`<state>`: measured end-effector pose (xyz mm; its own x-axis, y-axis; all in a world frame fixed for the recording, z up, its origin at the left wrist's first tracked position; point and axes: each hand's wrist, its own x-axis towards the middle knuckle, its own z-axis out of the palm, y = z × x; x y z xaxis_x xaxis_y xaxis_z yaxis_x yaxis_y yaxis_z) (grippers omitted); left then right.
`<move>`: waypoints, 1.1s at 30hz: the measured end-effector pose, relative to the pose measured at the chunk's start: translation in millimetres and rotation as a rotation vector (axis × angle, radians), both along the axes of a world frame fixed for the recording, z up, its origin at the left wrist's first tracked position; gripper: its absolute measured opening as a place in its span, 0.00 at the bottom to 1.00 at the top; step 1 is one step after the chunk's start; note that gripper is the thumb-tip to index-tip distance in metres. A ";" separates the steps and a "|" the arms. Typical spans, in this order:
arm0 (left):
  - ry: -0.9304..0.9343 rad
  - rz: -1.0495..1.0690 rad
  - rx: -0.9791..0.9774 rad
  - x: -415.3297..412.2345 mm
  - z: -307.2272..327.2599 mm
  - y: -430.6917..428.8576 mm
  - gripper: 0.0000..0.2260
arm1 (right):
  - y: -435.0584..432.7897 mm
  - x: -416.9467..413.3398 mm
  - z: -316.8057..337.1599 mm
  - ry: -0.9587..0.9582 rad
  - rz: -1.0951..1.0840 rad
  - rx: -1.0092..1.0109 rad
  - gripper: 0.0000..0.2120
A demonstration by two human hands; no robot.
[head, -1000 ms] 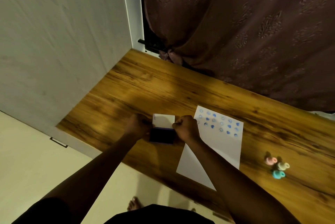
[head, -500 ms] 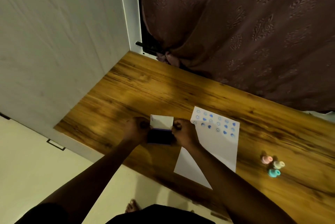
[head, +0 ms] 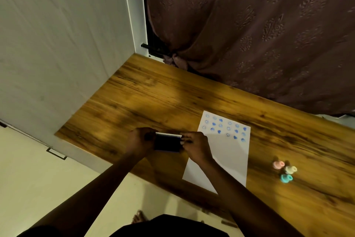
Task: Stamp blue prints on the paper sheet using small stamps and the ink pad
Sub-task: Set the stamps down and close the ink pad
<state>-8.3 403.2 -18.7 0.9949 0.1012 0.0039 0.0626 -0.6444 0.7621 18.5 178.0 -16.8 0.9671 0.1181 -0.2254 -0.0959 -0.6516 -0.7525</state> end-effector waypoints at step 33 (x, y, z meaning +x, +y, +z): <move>0.136 0.066 -0.064 -16.2 -3.5 -3.7 0.11 | 17.4 -37.4 3.0 -0.042 -0.099 -0.008 0.17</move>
<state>-24.5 399.5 -22.2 0.9770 0.1617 -0.1387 0.2081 -0.5857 0.7833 -18.9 195.3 -13.8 0.9825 0.0198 -0.1854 -0.1289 -0.6464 -0.7520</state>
